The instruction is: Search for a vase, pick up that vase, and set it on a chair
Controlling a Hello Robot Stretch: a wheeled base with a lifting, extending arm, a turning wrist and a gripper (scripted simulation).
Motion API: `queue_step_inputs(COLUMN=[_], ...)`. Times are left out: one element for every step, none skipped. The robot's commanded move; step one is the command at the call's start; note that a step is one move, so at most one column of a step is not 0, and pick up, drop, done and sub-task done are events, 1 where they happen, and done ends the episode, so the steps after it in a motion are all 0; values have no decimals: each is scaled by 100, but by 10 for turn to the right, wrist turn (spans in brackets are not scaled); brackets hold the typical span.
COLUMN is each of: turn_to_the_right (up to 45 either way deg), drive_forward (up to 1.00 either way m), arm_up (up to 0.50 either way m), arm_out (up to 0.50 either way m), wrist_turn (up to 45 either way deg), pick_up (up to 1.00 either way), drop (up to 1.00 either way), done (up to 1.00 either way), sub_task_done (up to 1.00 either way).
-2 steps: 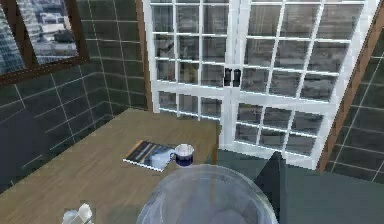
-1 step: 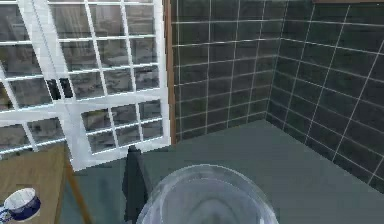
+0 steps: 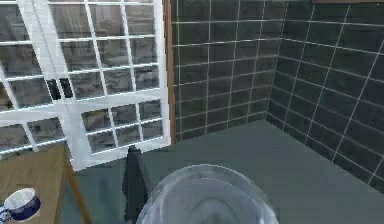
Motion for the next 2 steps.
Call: queue_step_inputs(turn_to_the_right=[-450, -90], drive_forward=[0, 0], arm_up=[0, 0], arm_out=[0, 0], wrist_turn=[0, 0], pick_up=[0, 0], drop=[0, 0], done=[0, 0], sub_task_done=[0, 0])
